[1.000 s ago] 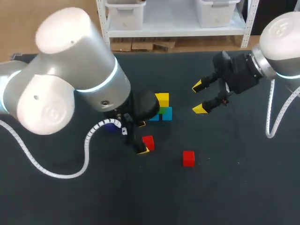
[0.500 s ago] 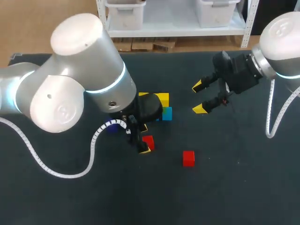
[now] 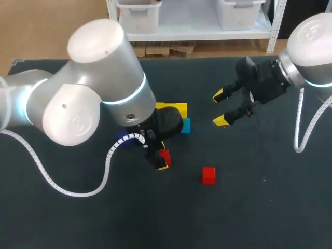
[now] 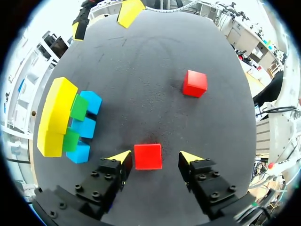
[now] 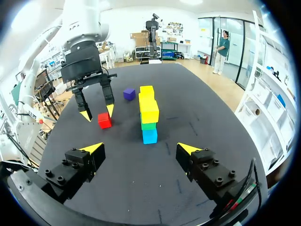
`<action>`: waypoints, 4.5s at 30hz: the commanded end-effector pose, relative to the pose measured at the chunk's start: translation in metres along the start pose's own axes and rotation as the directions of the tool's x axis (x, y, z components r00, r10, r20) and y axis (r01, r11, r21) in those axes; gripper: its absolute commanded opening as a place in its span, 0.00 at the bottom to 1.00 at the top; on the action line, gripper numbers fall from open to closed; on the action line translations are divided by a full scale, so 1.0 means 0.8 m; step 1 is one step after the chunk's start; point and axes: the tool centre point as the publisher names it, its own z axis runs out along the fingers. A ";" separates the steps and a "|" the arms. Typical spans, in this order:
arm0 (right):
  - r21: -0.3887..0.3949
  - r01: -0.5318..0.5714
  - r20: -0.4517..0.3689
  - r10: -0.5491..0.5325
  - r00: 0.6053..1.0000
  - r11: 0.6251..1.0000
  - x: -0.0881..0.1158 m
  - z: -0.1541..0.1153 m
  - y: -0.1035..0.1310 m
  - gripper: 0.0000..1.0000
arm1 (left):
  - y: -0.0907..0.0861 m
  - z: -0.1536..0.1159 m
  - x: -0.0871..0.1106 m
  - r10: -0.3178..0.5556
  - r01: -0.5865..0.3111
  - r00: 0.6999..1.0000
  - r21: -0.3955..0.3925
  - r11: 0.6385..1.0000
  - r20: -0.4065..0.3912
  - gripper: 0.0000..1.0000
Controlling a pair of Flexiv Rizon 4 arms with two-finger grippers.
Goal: Place the blue cubes, place green cubes on the blue cubes, place the yellow cubes on the green cubes, then place the red cubes on the yellow cubes, and place purple cube on the red cubes.
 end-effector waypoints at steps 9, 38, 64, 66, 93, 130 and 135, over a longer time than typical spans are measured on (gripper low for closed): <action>0.000 0.001 0.002 -0.001 1.000 1.000 0.000 0.000 0.000 1.00 | 0.004 0.006 0.004 -0.016 0.016 1.000 -0.009 1.000 0.001 0.01; 0.000 0.001 0.002 -0.001 1.000 1.000 0.000 0.000 0.000 1.00 | 0.041 -0.154 -0.007 0.097 -0.095 0.995 -0.088 0.992 0.025 0.00; 0.000 0.001 0.002 -0.001 1.000 1.000 0.000 0.000 0.000 1.00 | 0.131 -0.140 -0.046 0.261 -0.261 0.965 -0.060 0.963 -0.007 0.00; 0.000 0.001 0.002 -0.001 1.000 1.000 0.000 0.000 0.000 1.00 | 0.135 -0.137 -0.049 0.267 -0.267 0.964 -0.055 0.962 -0.005 0.00; 0.000 0.001 0.002 -0.001 1.000 1.000 0.000 0.000 0.000 1.00 | 0.153 -0.114 -0.061 0.260 -0.260 0.966 -0.009 0.966 -0.001 0.00; 0.000 0.001 0.002 -0.001 1.000 1.000 0.000 0.000 0.000 1.00 | 0.159 -0.101 -0.051 0.246 -0.246 0.969 0.022 0.969 0.000 0.00; 0.000 0.001 0.002 -0.001 1.000 1.000 0.000 0.000 0.000 1.00 | 0.159 -0.101 -0.052 0.247 -0.247 0.969 0.022 0.969 0.000 0.00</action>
